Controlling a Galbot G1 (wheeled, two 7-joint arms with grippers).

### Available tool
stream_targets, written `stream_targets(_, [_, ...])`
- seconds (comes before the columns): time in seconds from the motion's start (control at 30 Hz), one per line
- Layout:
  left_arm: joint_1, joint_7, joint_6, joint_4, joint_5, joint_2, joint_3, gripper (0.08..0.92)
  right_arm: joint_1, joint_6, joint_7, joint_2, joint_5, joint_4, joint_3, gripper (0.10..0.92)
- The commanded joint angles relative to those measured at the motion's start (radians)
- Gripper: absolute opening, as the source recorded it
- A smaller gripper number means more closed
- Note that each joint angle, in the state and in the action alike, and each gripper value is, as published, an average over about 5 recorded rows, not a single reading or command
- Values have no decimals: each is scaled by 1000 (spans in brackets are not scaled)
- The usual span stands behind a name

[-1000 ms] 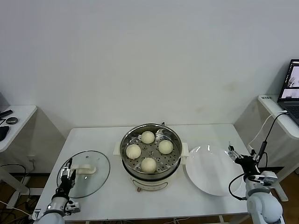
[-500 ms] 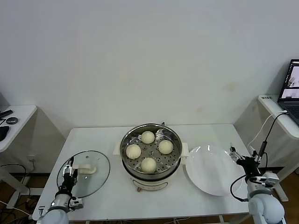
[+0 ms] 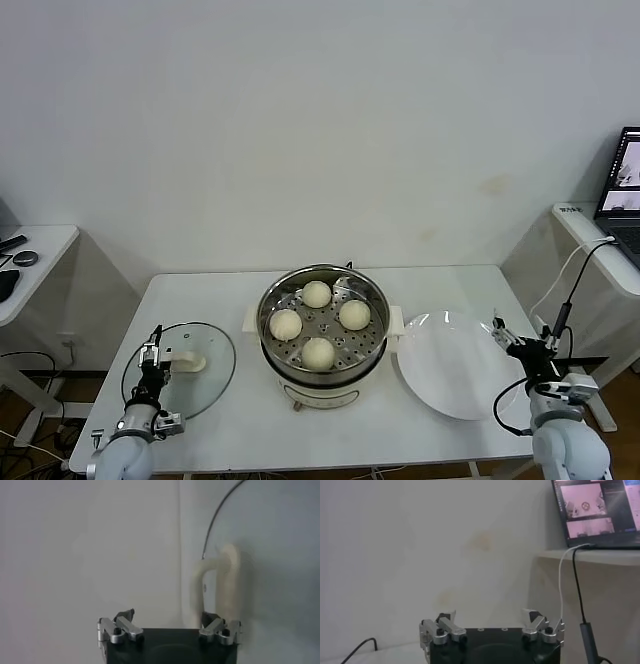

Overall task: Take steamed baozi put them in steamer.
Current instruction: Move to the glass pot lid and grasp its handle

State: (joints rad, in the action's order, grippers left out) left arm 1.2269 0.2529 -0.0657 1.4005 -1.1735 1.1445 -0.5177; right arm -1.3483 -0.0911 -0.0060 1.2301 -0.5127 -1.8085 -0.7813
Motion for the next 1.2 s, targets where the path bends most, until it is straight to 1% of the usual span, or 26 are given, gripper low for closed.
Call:
stream_targets(0.03, [-38,23,22,-57,-42,0,4,823,-2,2,0,0,0,0,2,823])
stream_targets(0.43, [-68,38,67,-156,-56,3,8,823,-7,3,0,-4,-1,-7,-2,823])
stream_targets(0.53, [-75,43,74,-170,-57,2,4,808,-8,2,0,-5,-2,-9,-3,823])
stream_targets(0.63, [-76,47,83,-174,-58,-1,2,747,-9,3,0,-6,-2,-9,-4,823])
stream_targets(1.2, [-60,72,94,-151,-54,15,-24,255,-9,0,0,-6,-3,-20,3,823])
